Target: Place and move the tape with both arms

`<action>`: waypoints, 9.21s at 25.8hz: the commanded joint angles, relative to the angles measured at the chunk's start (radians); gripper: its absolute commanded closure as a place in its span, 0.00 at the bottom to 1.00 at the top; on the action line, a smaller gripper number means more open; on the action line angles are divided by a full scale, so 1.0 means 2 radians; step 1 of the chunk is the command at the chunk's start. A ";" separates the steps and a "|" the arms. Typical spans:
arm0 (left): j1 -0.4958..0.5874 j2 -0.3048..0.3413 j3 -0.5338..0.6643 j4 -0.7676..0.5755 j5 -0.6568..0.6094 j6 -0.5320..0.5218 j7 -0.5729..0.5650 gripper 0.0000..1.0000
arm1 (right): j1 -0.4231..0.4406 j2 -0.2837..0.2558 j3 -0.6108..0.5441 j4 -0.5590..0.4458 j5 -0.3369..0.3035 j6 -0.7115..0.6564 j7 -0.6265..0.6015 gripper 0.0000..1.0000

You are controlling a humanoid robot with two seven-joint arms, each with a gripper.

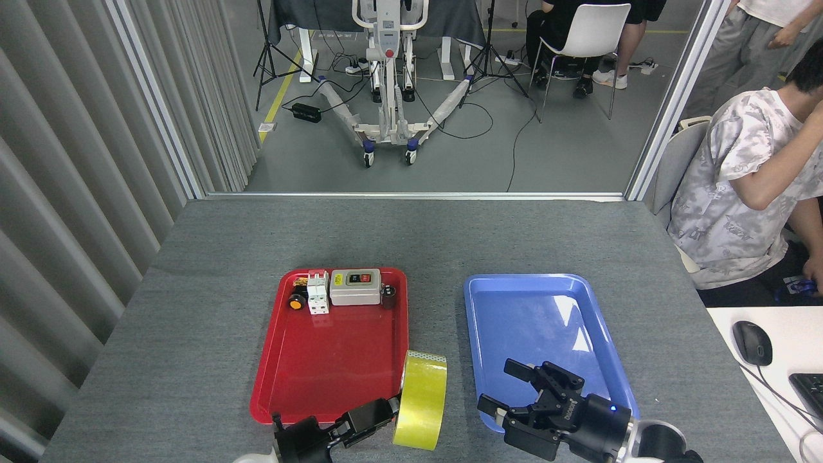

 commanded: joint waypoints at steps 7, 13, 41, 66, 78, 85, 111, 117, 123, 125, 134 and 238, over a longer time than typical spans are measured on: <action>0.001 0.000 0.003 -0.001 0.001 -0.002 0.000 1.00 | -0.044 0.018 0.049 0.024 0.010 0.000 0.000 0.07; 0.001 0.001 0.005 0.000 0.001 -0.002 0.000 1.00 | -0.064 0.037 0.056 0.057 0.020 0.000 0.000 0.18; 0.003 0.015 0.003 0.002 0.057 -0.029 -0.051 1.00 | -0.086 0.064 0.094 0.070 0.044 0.000 -0.002 0.70; -0.005 0.023 0.020 0.020 0.057 -0.059 -0.049 0.43 | -0.083 0.062 0.094 0.070 0.044 0.000 -0.002 0.83; -0.009 0.030 0.020 0.038 0.055 -0.079 -0.048 0.40 | -0.075 0.058 0.092 0.070 0.040 0.000 -0.002 0.86; -0.048 0.027 0.076 0.081 0.001 -0.080 0.017 0.02 | -0.067 0.034 0.086 0.064 0.035 0.000 -0.004 0.92; 0.063 -0.003 0.040 -0.130 -0.618 0.239 0.374 0.02 | -0.056 -0.070 -0.054 0.039 0.053 0.246 0.046 0.94; 0.062 -0.002 0.000 -0.117 -0.696 0.272 0.561 0.00 | -0.084 -0.102 -0.030 0.053 0.053 0.324 0.095 0.94; 0.078 0.001 0.000 -0.108 -0.649 0.209 0.604 0.00 | -0.164 -0.121 0.055 0.165 0.050 0.388 0.107 0.93; 0.084 0.002 0.000 -0.108 -0.649 0.204 0.609 0.00 | -0.192 -0.117 0.080 0.213 0.050 0.391 0.108 0.93; 0.082 0.034 -0.004 -0.107 -0.651 0.203 0.611 0.00 | -0.284 -0.062 0.154 0.356 0.048 0.426 0.113 0.92; 0.070 0.072 0.006 -0.075 -0.605 0.135 0.607 0.00 | 0.094 0.057 -0.042 -0.037 0.379 0.441 -0.312 0.01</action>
